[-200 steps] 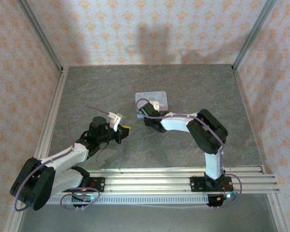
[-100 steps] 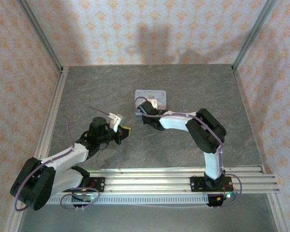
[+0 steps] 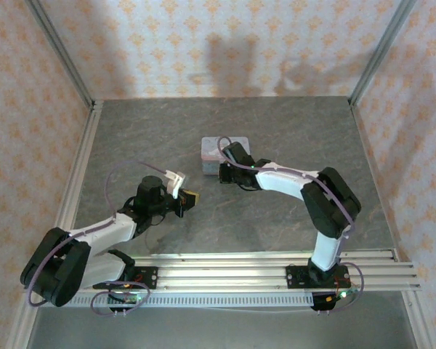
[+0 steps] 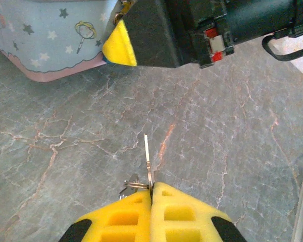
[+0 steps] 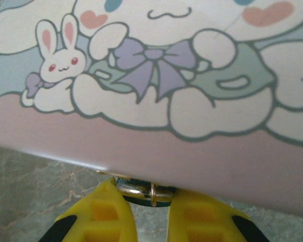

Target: Unlock the padlock with the key

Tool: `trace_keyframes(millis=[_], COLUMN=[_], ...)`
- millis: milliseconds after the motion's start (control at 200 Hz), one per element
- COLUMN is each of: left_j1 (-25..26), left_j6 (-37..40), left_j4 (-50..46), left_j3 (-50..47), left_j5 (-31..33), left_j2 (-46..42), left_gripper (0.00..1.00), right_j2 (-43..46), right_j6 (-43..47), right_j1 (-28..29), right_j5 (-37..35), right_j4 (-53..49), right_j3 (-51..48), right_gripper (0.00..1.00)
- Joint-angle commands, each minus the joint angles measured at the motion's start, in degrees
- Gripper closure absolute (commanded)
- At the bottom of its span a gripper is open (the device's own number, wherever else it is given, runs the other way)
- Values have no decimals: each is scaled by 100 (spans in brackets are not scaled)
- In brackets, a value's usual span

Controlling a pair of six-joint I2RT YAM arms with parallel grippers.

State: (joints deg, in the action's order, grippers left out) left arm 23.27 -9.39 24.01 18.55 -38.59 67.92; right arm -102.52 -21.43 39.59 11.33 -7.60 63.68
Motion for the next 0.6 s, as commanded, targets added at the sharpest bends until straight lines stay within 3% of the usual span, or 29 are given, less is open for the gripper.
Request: trace_keyframes(millis=[0,255,596], left_j1=[55,87,134], left_j6=[-249,-652,-1176], left_j4=[463,1251,2874], left_j3=[-79,-173,-38], left_j5=[-175,-402,-804], left_j2=[29,342,1459], left_gripper=[100,100,100], right_j2=[340,526,886], right_j6=[-165,-376,-436], right_j1=[-98,-263,-435], right_j5=[633,1505,2152], right_j4=[234,-222,-948], right_j3=[-155,18,411], right_gripper=[100,100,100])
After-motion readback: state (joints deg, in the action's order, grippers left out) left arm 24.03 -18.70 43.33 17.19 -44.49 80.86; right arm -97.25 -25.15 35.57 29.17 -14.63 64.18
